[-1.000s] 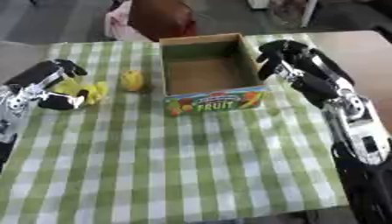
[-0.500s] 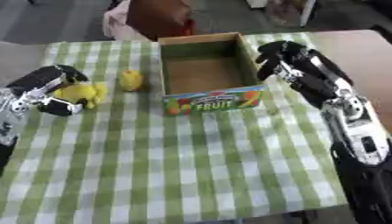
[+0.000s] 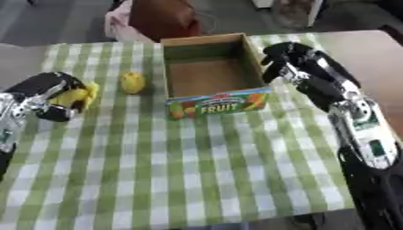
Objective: Pick up objects on the table and place them in the box.
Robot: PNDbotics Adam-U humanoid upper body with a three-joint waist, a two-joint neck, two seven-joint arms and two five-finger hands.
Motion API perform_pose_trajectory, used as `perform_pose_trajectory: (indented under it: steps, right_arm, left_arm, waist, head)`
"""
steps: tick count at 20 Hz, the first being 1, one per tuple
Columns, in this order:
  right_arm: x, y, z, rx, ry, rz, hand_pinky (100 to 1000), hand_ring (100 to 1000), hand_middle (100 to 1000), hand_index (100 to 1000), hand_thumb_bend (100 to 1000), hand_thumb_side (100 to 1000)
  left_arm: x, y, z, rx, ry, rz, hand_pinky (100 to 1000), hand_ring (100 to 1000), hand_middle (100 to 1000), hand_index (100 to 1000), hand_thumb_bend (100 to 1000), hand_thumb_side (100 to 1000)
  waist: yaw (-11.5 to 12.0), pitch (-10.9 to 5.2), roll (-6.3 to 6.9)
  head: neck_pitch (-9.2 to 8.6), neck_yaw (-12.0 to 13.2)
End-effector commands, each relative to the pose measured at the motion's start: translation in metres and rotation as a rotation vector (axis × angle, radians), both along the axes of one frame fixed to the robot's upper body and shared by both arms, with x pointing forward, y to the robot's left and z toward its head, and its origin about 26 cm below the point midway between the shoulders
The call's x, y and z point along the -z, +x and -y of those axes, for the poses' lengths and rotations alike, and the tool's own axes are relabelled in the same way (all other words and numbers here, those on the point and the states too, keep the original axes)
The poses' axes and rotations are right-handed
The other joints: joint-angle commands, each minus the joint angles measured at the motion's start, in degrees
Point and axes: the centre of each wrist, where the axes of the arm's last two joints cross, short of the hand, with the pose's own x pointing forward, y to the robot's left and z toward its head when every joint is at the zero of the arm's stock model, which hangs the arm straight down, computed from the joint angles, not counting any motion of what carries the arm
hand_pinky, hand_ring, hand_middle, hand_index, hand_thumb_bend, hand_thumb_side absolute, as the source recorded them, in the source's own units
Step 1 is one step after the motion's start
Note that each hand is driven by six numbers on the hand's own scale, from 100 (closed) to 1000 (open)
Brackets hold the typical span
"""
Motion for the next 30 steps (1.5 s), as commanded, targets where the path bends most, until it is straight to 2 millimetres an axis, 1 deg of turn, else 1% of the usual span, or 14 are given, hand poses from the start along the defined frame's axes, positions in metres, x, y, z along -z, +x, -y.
perform_pose_trajectory:
  steps: [1, 4, 6, 7, 8, 9, 11, 13, 17, 21, 23, 26, 30]
  right_arm:
    - [-0.009, 0.002, 0.0, -0.004, -0.012, 0.03, 579, 569, 620, 768, 100, 486]
    - [-0.009, 0.002, 0.0, -0.004, -0.011, 0.03, 579, 569, 620, 768, 100, 486]
    - [-0.009, 0.002, 0.0, -0.005, -0.01, 0.03, 579, 569, 620, 768, 100, 486]
    - [-0.009, 0.002, 0.0, -0.006, -0.01, 0.029, 579, 569, 620, 768, 100, 487]
    - [-0.009, 0.001, -0.001, -0.006, -0.01, 0.029, 579, 569, 620, 768, 100, 487]
    - [-0.009, 0.002, -0.001, -0.006, -0.01, 0.029, 579, 569, 620, 768, 100, 486]
    - [-0.009, 0.002, -0.001, -0.005, -0.009, 0.03, 579, 569, 620, 768, 100, 486]
    - [-0.01, 0.002, 0.0, -0.003, -0.008, 0.031, 579, 569, 620, 768, 100, 485]
    - [-0.009, 0.002, 0.0, -0.001, -0.008, 0.029, 579, 569, 620, 768, 100, 485]
    - [-0.009, 0.002, 0.0, -0.001, -0.007, 0.03, 579, 569, 620, 769, 100, 484]
    - [-0.009, 0.002, -0.001, -0.003, -0.007, 0.03, 579, 569, 620, 769, 100, 483]
    - [-0.01, 0.002, -0.002, -0.01, -0.004, 0.031, 579, 569, 620, 769, 100, 482]
    - [-0.01, 0.002, -0.008, -0.028, 0.005, 0.033, 579, 569, 620, 769, 100, 481]
  left_arm:
    - [-0.008, 0.001, -0.008, -0.023, 0.035, 0.006, 631, 524, 522, 732, 100, 149]
    - [-0.008, 0.001, -0.009, -0.026, 0.037, 0.016, 581, 455, 440, 643, 100, 164]
    - [-0.009, 0.001, -0.009, -0.026, 0.033, 0.041, 546, 400, 376, 576, 100, 157]
    - [-0.01, 0.001, -0.008, -0.026, 0.029, 0.062, 519, 341, 303, 505, 100, 158]
    - [-0.01, 0.001, -0.008, -0.027, 0.024, 0.085, 513, 328, 285, 487, 100, 158]
    - [-0.011, 0.001, -0.008, -0.03, 0.018, 0.112, 478, 269, 213, 416, 100, 168]
    - [-0.012, 0.001, -0.007, -0.04, -0.001, 0.177, 449, 223, 152, 358, 100, 183]
    - [-0.014, 0.001, -0.007, -0.049, -0.024, 0.232, 432, 190, 111, 320, 100, 202]
    - [-0.023, 0.002, -0.006, -0.056, -0.075, 0.286, 430, 177, 100, 307, 100, 233]
    - [-0.044, 0.005, 0.002, -0.038, -0.152, 0.333, 427, 169, 100, 303, 100, 279]
    - [-0.057, 0.006, 0.01, -0.016, -0.2, 0.361, 426, 167, 100, 303, 100, 305]
    - [-0.073, 0.009, 0.03, 0.036, -0.286, 0.395, 427, 167, 100, 305, 100, 315]
    - [-0.084, 0.013, 0.061, 0.11, -0.408, 0.418, 426, 166, 100, 307, 100, 330]
  waist:
    - [0.08, -0.63, 0.09]
    - [0.13, -0.66, 0.09]
    - [0.17, -0.67, 0.09]
    - [0.2, -0.68, 0.09]
    - [0.21, -0.68, 0.09]
    - [0.22, -0.69, 0.08]
    - [0.21, -0.72, 0.06]
    - [0.21, -0.74, 0.06]
    - [0.22, -0.84, 0.12]
    - [0.18, -0.99, 0.13]
    - [0.11, -1.08, 0.09]
    - [-0.09, -1.2, -0.01]
    - [-0.85, -1.34, -0.23]
  head:
    - [0.29, -0.15]
    - [0.29, -0.17]
    - [0.29, -0.21]
    - [0.29, -0.23]
    - [0.29, -0.24]
    - [0.29, -0.26]
    - [0.29, -0.3]
    - [0.29, -0.33]
    - [0.29, -0.38]
    - [0.29, -0.43]
    - [0.29, -0.31]
    - [0.29, -0.07]
    - [0.29, 0.46]
